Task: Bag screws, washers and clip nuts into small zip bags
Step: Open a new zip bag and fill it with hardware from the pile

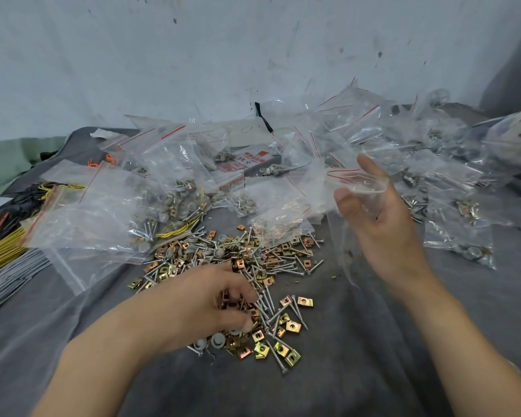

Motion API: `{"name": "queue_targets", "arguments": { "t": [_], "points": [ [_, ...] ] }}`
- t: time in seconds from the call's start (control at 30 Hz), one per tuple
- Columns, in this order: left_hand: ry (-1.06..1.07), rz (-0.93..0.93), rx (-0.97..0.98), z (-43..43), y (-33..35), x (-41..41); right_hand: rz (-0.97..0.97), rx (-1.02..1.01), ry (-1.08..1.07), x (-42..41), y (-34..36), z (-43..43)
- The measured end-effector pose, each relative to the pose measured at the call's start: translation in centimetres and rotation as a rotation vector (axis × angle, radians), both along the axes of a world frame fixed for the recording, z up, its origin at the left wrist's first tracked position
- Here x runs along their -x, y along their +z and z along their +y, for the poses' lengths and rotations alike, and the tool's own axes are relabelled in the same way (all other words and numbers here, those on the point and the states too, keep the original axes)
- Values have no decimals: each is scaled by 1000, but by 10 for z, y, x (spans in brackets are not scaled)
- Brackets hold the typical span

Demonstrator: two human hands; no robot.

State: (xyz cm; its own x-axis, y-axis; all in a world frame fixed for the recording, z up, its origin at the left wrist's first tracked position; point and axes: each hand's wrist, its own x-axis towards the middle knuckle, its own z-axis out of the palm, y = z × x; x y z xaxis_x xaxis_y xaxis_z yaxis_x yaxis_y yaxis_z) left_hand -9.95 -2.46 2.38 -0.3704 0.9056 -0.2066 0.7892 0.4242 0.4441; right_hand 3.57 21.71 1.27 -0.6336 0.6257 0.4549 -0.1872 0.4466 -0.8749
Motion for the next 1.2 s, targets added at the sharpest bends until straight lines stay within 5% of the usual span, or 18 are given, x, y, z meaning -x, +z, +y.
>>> {"name": "queue_targets", "arguments": {
  "t": [0.37,1.2],
  "points": [
    [-9,160,32,7,-3,-6,-17,-24,-1,2,-3,0],
    [21,133,21,1,-5,-3,-3,25,37,7,-8,1]
  ]
}}
